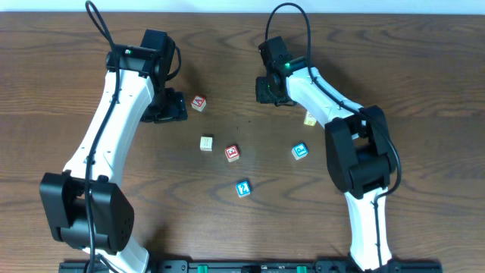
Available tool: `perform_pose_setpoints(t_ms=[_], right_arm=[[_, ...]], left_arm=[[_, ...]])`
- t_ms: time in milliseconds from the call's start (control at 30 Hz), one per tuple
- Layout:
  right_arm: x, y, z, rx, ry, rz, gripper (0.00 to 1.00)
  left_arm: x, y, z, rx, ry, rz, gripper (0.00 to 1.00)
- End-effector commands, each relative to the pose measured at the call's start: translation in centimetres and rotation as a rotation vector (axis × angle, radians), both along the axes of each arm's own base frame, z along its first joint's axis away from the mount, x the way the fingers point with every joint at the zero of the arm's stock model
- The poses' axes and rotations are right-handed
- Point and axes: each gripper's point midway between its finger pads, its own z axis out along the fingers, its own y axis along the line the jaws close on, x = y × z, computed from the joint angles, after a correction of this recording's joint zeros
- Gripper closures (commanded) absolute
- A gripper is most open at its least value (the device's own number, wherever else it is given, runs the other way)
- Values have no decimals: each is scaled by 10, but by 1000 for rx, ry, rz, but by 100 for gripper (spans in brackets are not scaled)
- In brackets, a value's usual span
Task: Spell out Ai2
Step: 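Lift the red I block and swing the right arm toward center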
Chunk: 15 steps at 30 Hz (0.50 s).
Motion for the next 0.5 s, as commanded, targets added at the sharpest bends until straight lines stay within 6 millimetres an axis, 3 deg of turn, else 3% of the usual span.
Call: perform_pose_setpoints(t_ms=[0, 167, 300, 467], right_arm=[[-1, -4, 15, 3, -6, -25, 74], [-8, -10, 57, 1, -37, -34, 80], [-20, -15, 111, 1, -96, -35, 81], [-47, -25, 195, -15, -231, -39, 85]], left_arm=[[2, 2, -2, 12, 5, 9, 5], [2, 6, -1, 34, 2, 9, 5], [1, 6, -1, 35, 7, 9, 5], [-4, 7, -1, 39, 29, 8, 5]])
